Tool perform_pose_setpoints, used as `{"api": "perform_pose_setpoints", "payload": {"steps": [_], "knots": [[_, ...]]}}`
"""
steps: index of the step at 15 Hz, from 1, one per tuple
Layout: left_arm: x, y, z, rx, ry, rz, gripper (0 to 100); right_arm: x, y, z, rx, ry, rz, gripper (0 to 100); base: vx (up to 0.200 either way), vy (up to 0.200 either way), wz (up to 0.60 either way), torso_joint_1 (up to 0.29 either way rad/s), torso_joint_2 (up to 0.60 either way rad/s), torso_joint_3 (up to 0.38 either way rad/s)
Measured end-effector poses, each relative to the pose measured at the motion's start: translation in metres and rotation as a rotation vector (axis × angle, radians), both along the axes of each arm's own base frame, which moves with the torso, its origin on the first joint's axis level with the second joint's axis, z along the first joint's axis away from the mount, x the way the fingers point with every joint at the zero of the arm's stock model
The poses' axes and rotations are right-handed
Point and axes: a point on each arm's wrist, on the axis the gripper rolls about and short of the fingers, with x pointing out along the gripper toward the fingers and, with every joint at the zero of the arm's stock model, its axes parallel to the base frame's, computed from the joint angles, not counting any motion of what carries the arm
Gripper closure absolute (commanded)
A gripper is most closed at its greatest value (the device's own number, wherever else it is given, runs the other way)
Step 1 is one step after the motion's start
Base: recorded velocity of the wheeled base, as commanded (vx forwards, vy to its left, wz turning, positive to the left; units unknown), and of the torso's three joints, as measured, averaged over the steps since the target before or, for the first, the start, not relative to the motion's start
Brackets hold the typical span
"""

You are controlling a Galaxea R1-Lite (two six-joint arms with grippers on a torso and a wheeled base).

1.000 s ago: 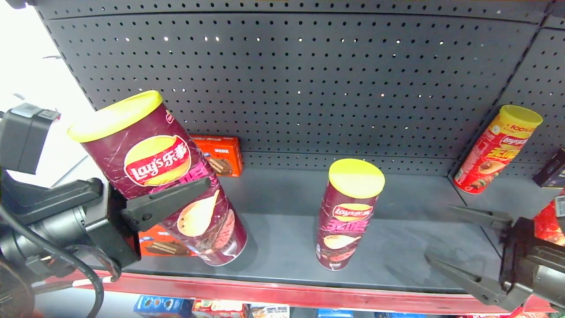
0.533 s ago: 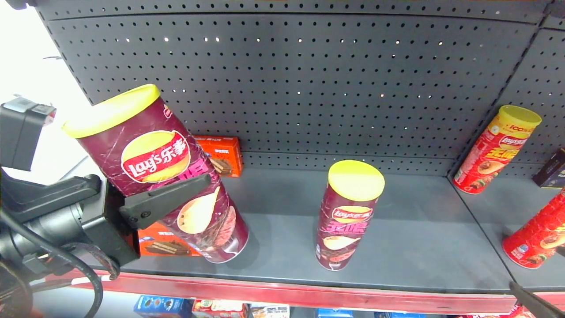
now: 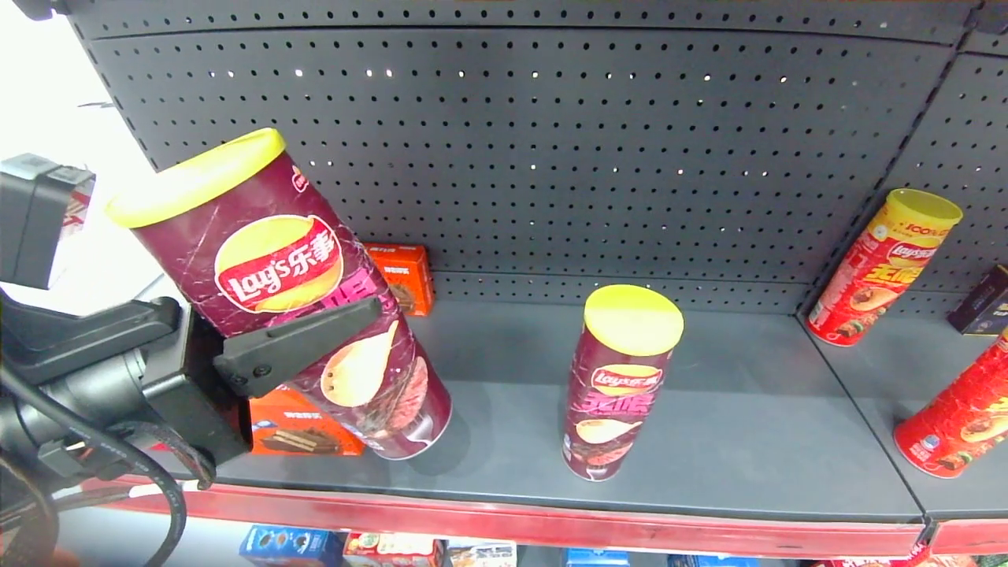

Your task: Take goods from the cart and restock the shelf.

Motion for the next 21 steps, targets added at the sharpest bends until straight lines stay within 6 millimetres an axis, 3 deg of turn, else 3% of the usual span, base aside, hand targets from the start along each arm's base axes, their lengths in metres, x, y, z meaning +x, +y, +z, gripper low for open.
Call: {"api": "perform_pose_setpoints", "payload": {"steps": [3,6,14,21], "knots": [[0.0,0.0,-0.003,0.007,0.016,-0.001,100,-0.001,0.0,-0.004,-0.015,-0.014,0.011,0,0.0,0.0,0.0,0.0,0.0,0.0],[-0.001,0.0,-0.006,0.011,0.02,-0.001,100,-0.002,0.003,-0.007,0.015,0.013,0.162,0,0.0,0.0,0.0,0.0,0.0,0.0],[0.001,-0.008,-0.008,0.028,0.055,-0.039,100,-0.003,0.003,-0.012,0.038,0.062,0.171,0,0.0,0.0,0.0,0.0,0.0,0.0],[0.033,-0.024,-0.005,0.132,0.007,-0.008,100,-0.003,0.003,-0.012,0.038,0.062,0.171,0,0.0,0.0,0.0,0.0,0.0,0.0]]}}
